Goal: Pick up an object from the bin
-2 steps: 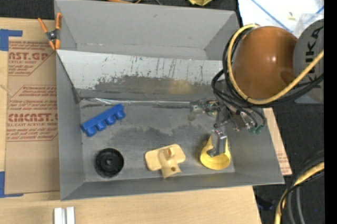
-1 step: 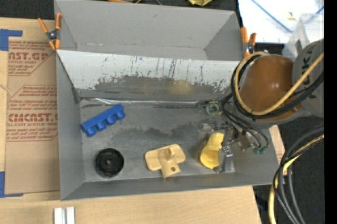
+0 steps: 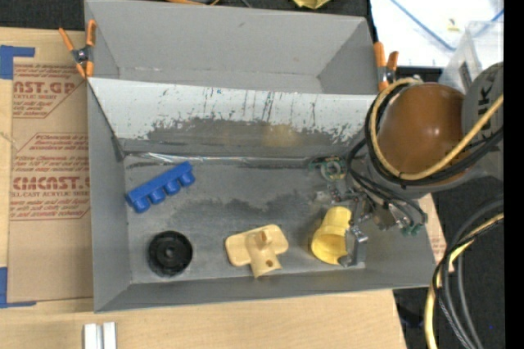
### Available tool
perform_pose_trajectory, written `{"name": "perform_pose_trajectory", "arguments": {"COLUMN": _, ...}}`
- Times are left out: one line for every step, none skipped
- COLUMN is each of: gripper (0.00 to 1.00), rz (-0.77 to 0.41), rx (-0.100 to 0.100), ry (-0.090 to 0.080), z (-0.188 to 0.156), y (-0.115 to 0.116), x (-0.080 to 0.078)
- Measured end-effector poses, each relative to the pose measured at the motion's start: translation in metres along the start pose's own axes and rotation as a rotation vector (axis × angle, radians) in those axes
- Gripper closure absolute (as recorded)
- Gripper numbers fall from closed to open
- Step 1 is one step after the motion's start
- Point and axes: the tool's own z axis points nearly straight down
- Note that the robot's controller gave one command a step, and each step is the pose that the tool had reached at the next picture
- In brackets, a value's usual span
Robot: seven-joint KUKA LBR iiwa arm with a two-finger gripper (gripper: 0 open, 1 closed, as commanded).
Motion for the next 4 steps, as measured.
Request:
{"name": "perform_pose_trajectory", "arguments": {"gripper": 0.0, "rz": -0.122, "rx": -0.003, "ry": 0.002, "z": -0.093, "y": 0.003, "x": -0.002}}
{"name": "perform_pose_trajectory", "arguments": {"gripper": 0.0, "rz": -0.099, "rx": 0.0, "ry": -0.001, "z": -0.034, "y": -0.042, "x": 0.009}}
{"name": "perform_pose_trajectory", "arguments": {"gripper": 0.0, "rz": -0.217, "rx": -0.001, "ry": -0.003, "z": -0.05, "y": 0.044, "x": -0.04}}
{"name": "perform_pose_trajectory", "arguments": {"gripper": 0.0, "rz": -0.293, "rx": -0.009, "ry": 0.018, "z": 0.028, "y": 0.017, "x": -0.003}}
